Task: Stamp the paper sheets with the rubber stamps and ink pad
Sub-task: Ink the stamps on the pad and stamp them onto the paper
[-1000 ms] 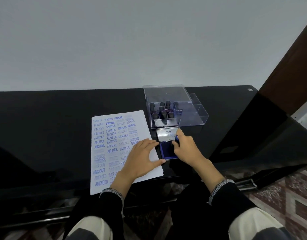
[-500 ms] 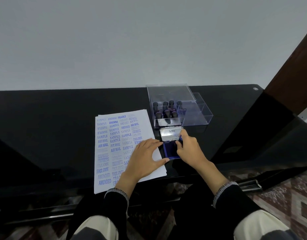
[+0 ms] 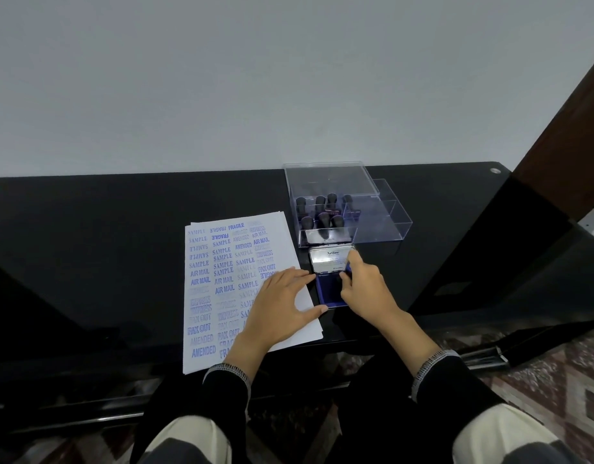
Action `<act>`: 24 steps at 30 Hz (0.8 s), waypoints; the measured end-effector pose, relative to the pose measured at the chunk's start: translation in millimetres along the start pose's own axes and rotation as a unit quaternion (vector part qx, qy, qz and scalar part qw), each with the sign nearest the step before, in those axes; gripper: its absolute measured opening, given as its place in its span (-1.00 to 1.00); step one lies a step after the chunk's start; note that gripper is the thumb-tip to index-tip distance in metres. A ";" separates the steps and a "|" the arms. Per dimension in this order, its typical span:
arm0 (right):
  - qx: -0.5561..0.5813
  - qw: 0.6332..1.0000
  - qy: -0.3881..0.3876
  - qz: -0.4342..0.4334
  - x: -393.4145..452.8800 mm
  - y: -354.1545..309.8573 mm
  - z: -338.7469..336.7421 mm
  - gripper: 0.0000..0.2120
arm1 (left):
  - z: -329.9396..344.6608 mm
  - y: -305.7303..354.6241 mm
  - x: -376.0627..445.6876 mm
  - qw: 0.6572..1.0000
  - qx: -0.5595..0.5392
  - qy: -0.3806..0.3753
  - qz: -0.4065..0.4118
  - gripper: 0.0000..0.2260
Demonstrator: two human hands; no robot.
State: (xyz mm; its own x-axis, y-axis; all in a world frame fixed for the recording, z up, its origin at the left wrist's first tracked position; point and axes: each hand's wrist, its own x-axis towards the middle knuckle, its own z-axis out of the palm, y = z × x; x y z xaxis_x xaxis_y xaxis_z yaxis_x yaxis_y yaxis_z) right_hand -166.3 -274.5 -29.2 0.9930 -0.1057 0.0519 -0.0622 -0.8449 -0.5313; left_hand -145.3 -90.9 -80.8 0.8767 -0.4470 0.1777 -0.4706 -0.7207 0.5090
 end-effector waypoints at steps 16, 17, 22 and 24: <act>0.083 0.994 -0.043 0.050 12.6 3.8 -6.0 -0.91 | 0.6 -0.1 -0.3 1.000 0.000 0.003 0.001 -0.38; 0.063 0.996 -0.036 0.044 10.8 3.0 -4.8 -0.89 | 0.3 -0.1 -0.4 1.000 0.000 0.002 0.001 -0.38; -0.005 0.999 -0.030 0.033 9.6 -2.6 -2.1 -0.86 | -0.3 0.2 -0.7 1.000 -0.001 0.001 0.001 -0.38; -0.013 0.997 -0.053 0.045 13.8 -4.3 -5.4 -0.87 | -0.6 0.3 -0.7 1.000 -0.001 -0.003 -0.001 -0.38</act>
State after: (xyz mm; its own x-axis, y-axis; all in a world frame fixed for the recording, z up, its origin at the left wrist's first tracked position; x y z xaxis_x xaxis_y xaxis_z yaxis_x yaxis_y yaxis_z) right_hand -152.9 -275.2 -21.6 0.9882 -0.1266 -0.0856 -0.1526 -0.8480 -0.5075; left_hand -145.9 -90.5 -80.3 0.8768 -0.4487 0.1726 -0.4691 -0.7199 0.5115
